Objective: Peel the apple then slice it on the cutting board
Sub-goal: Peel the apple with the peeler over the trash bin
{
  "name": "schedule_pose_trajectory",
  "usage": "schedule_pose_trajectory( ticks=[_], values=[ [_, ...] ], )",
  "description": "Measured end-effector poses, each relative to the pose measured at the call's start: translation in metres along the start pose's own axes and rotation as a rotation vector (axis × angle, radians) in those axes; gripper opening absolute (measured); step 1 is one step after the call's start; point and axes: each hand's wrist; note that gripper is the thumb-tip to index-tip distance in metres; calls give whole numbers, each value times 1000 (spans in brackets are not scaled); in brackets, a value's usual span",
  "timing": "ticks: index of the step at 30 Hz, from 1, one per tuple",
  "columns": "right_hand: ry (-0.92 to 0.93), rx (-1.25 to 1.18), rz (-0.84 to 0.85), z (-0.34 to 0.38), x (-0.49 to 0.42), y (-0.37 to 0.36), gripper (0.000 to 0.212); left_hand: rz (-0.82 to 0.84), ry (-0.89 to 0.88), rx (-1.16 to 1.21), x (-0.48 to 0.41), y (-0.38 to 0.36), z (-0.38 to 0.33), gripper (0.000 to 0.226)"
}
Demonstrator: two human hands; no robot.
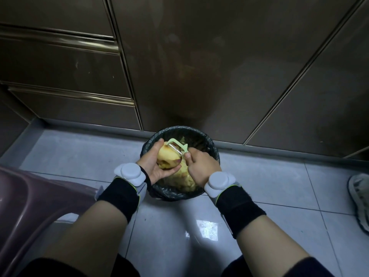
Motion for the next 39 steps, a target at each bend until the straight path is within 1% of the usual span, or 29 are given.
schedule_pose_trajectory(
  ticks=[2, 3, 5, 6, 7, 8, 10, 12, 14, 16, 20, 22, 24, 26, 27, 28, 29, 32, 33, 34, 36, 39],
  values=[
    [-37, 4, -11, -1, -4, 2, 22, 23, 7, -47, 1, 0, 0, 41],
    [-74, 9, 21, -4, -6, 2, 22, 26, 11, -66, 2, 0, -1, 40],
    [-165, 71, 156, -13, -9, 1, 21, 40, 29, -95, 5, -2, -2, 38],
    [-201, 116, 224, -17, -8, -2, 25, 51, 37, -98, 7, -1, -2, 38],
    [-228, 142, 255, -20, -7, -4, 28, 70, 41, -101, 8, -1, -2, 39],
    [-246, 141, 253, -21, -8, -4, 29, 88, 44, -105, 8, 0, -3, 41],
    [-251, 95, 196, -19, -9, 0, 20, 103, 39, -123, 8, 2, -2, 45],
    [-215, 72, 118, -15, -9, 3, 13, 73, 23, -134, 5, 6, -1, 50],
    [-133, 46, 35, -12, -6, 3, 18, 23, 3, -131, 1, 8, 0, 58],
    [-49, 0, -6, -8, -1, 1, 24, -2, -14, -131, -1, 7, 1, 63],
    [32, -10, 6, 0, 2, 0, 27, 2, -20, -153, -2, 2, 2, 56],
    [15, 9, -6, 1, -1, -1, 26, 9, -15, -161, -1, 0, 3, 53],
    [-72, 27, 18, -3, -6, -2, 21, 8, -27, -158, 0, 0, 1, 53],
    [-178, 93, 155, -12, -10, -4, 20, 6, -29, -151, 1, 0, -1, 51],
    [-212, 136, 237, -16, -9, -7, 26, 16, -22, -138, 3, 1, -1, 50],
    [-237, 151, 278, -19, -8, -9, 30, 34, -15, -132, 4, 0, -1, 50],
    [-248, 132, 274, -20, -9, -9, 31, 51, -8, -129, 5, 0, -2, 51],
    [-250, 22, 192, -19, -10, -3, 14, 58, 12, -99, 5, 3, 1, 52],
    [-241, 1, 171, -16, -10, -1, 12, 56, 14, -69, 3, 3, 0, 51],
    [-225, -22, 156, -15, -9, -1, 14, 49, 19, -27, 2, 4, 0, 50],
    [-191, -83, 112, -14, -8, -1, 26, 42, 35, 56, 0, 3, -2, 49],
    [-157, -124, 72, -10, -7, -1, 37, 92, 52, 100, 2, 3, -2, 57]
  ],
)
Point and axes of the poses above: each hand's wrist, its own x-axis away from the middle knuckle, its own y-axis out of the back of the hand, z = x × y, and after that the axes turned 7 degrees about -y, right-handed
